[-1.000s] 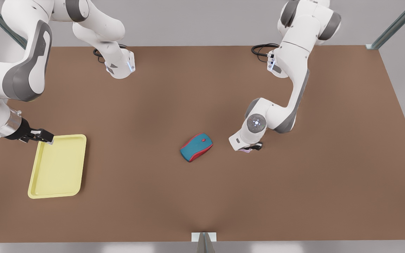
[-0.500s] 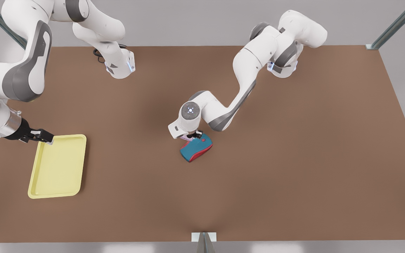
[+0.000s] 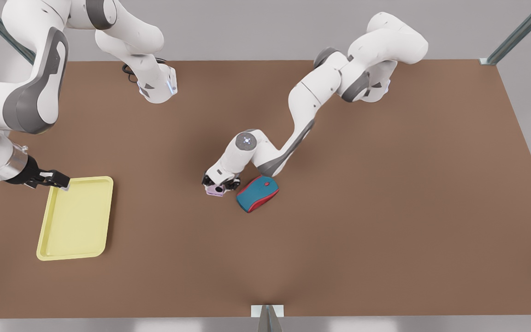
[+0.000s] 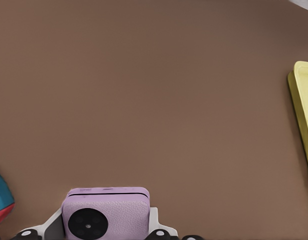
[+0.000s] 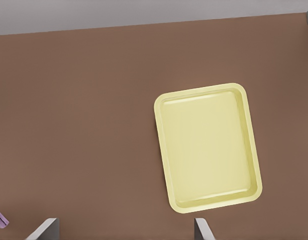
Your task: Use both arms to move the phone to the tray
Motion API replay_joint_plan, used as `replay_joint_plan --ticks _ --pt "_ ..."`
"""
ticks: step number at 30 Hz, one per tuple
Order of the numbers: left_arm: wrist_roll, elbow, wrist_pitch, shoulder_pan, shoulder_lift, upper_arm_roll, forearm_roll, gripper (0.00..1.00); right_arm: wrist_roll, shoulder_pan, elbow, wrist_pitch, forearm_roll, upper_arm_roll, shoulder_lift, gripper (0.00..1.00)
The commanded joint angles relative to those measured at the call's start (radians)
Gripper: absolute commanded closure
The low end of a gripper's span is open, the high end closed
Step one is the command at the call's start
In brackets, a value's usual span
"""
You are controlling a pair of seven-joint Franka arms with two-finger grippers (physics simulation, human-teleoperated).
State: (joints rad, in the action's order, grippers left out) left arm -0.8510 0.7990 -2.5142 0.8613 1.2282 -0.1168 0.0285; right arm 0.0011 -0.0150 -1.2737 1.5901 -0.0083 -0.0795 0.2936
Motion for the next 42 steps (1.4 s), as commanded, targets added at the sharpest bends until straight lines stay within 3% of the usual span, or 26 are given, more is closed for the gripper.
replay_joint_plan --ticks 1,2,10,13,14,17,20,22,24,26,30,34,42 --pt "-0.263 -0.007 -0.136 0.007 0.01 -0.001 -0.002 0.15 -0.001 0.0 0.0 0.001 0.001 0.0 -0.002 0.0" --pt "-0.266 -0.006 -0.163 0.007 0.011 -0.017 -0.002 0.0 -0.001 0.0 0.0 0.001 0.001 0.0 -0.001 0.0" --pt "-0.275 -0.004 -0.108 0.004 -0.003 -0.007 -0.002 0.0 -0.001 -0.002 0.008 0.001 0.002 -0.002 -0.002 0.0" --pt "-0.1 0.011 0.537 -0.106 -0.173 0.013 -0.007 0.0 -0.003 0.016 0.005 -0.021 -0.013 0.007 -0.025 0.0" --pt "0.064 0.06 0.696 -0.195 -0.246 0.013 -0.001 0.0 0.0 0.029 0.007 -0.094 0.001 0.004 -0.025 0.0" --pt "0.455 0.124 1.02 -0.465 -0.455 0.034 -0.009 0.0 0.011 0.11 -0.029 -0.05 -0.01 0.012 0.012 0.0" --pt "0.713 0.144 1.16 -0.525 -0.63 0.213 -0.007 0.0 0.105 0.156 -0.062 -0.048 -0.012 0.017 -0.002 0.0" --pt "0.745 0.4 1.134 -0.682 -0.895 0.099 -0.09 0.0 0.119 0.147 -0.184 0.037 -0.004 0.096 -0.056 0.0" --pt "0.851 0.62 1.068 -0.758 -1.124 0.068 -0.113 0.0 0.195 0.147 -0.191 0.031 -0.013 0.127 -0.07 0.0" --pt "0.869 0.605 1.072 -0.76 -1.099 0.078 -0.111 0.0 0.301 0.147 -0.306 0.122 -0.01 0.176 -0.106 0.0" --pt "0.868 0.551 1.075 -0.758 -1.03 0.077 -0.099 0.0 0.432 0.17 -0.34 0.221 -0.002 0.238 -0.071 0.0" --pt "0.859 0.549 1.074 -0.757 -1.029 0.071 -0.096 0.0 0.591 0.244 -0.343 0.315 0.001 0.236 -0.013 0.0" --pt "0.849 0.549 1.068 -0.752 -1.013 0.068 -0.099 0.0 0.579 0.263 -0.512 0.551 -0.012 0.236 0.038 0.0"
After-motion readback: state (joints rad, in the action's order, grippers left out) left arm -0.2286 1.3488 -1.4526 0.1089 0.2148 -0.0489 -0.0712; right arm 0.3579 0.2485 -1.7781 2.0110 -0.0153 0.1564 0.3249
